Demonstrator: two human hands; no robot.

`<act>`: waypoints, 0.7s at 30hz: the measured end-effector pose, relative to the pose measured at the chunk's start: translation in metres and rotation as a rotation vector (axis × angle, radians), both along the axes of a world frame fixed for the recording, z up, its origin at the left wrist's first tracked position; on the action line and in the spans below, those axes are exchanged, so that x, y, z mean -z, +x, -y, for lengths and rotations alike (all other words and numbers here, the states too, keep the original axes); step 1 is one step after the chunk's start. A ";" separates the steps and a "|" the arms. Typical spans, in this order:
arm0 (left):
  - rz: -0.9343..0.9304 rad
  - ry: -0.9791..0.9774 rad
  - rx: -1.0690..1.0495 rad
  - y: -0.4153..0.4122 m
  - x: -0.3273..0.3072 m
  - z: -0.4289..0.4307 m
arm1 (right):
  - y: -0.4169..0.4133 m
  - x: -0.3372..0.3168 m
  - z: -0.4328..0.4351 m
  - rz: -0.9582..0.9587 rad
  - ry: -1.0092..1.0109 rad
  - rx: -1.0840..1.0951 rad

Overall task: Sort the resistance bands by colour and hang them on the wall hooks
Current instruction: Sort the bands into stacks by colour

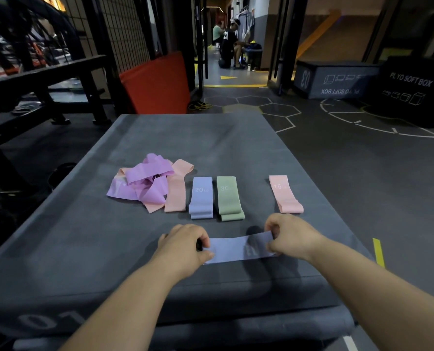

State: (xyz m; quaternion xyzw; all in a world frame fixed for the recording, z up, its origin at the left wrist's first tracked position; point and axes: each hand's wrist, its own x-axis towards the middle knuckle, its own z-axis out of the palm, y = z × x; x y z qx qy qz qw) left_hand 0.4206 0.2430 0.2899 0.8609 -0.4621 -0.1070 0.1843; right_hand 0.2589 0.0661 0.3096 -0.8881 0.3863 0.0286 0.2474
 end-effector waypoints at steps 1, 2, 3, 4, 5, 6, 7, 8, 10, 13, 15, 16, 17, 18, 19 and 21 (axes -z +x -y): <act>-0.007 -0.001 -0.008 0.000 0.001 0.001 | 0.000 0.000 0.000 0.008 0.000 0.002; -0.013 -0.004 -0.019 0.000 0.001 0.001 | 0.000 0.001 0.001 0.015 0.002 0.002; -0.019 -0.007 -0.030 0.001 0.001 0.002 | -0.001 0.001 0.001 0.020 0.006 0.001; -0.021 -0.008 -0.039 0.001 0.001 0.002 | -0.001 0.002 0.002 0.023 0.012 0.001; -0.021 -0.003 -0.046 0.000 0.001 0.002 | -0.001 0.001 0.003 0.024 0.017 -0.001; -0.021 0.002 -0.048 0.000 0.001 0.003 | -0.001 0.002 0.004 0.020 0.017 -0.005; -0.021 0.006 -0.048 0.000 0.001 0.003 | -0.001 0.002 0.004 0.015 0.016 -0.009; -0.024 0.010 -0.048 0.000 0.001 0.003 | -0.001 0.001 0.005 0.014 0.019 -0.010; -0.033 0.028 -0.053 -0.001 0.001 0.004 | -0.001 0.003 0.006 0.027 0.043 -0.013; -0.054 0.072 -0.069 -0.001 0.000 0.006 | -0.001 0.004 0.007 0.038 0.075 -0.032; -0.080 0.093 -0.079 0.000 -0.001 0.006 | -0.001 0.004 0.007 0.013 0.042 -0.061; -0.103 0.096 -0.085 0.001 0.000 0.007 | -0.001 0.003 0.006 0.000 0.025 -0.071; -0.131 0.093 -0.092 0.001 0.001 0.007 | -0.001 0.002 0.006 -0.007 0.014 -0.074; -0.160 0.087 -0.096 0.002 0.002 0.007 | -0.002 0.002 0.006 -0.012 0.007 -0.072; -0.184 0.081 -0.095 0.002 0.003 0.008 | -0.003 0.001 0.005 -0.015 0.002 -0.067; -0.209 0.065 -0.093 0.001 0.003 0.008 | -0.004 0.001 0.005 -0.013 -0.002 -0.052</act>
